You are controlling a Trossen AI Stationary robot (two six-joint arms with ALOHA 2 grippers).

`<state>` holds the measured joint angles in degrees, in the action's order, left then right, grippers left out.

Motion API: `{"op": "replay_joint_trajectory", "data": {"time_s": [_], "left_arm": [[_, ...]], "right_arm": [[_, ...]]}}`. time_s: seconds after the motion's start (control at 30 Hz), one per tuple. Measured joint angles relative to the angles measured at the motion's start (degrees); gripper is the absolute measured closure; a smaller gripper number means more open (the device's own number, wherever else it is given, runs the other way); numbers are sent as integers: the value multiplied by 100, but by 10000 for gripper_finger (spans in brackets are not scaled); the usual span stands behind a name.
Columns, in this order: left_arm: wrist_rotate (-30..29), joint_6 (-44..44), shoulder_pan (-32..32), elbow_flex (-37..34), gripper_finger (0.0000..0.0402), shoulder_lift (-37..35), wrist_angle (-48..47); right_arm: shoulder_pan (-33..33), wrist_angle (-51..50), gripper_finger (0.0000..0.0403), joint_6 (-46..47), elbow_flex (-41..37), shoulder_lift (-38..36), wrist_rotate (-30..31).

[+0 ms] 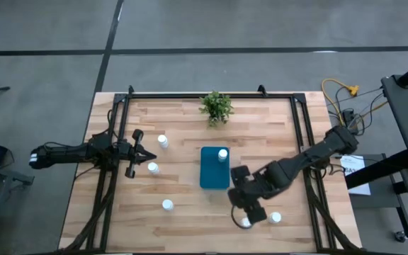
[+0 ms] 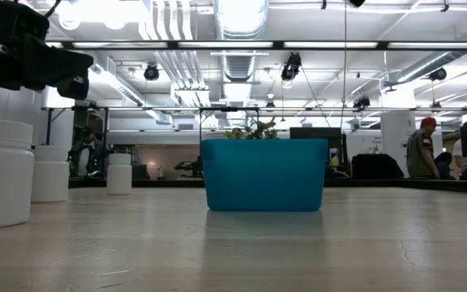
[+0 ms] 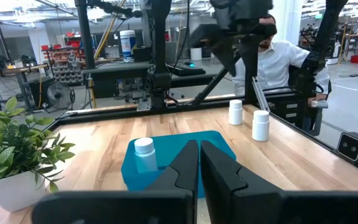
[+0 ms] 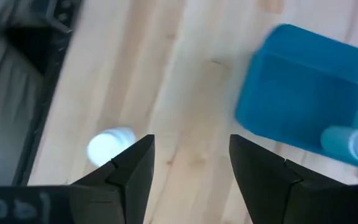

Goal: Pick and place pill bottles into a basket
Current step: Put the white medicine bottle into the blue bin

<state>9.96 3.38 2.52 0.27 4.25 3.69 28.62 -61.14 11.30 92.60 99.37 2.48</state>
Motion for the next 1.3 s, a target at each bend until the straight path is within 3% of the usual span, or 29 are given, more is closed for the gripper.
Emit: {"op": "replay_joint_trajectory", "data": {"time_s": [0.47,1.3], "left_arm": [[0,-4,0,0,402,2,0],[-1,-7,-1,0,402,176,5]], "right_arm": [[795,689,204,-497,0,174,4],[988,703,204,-593,-2,935,-208]]}}
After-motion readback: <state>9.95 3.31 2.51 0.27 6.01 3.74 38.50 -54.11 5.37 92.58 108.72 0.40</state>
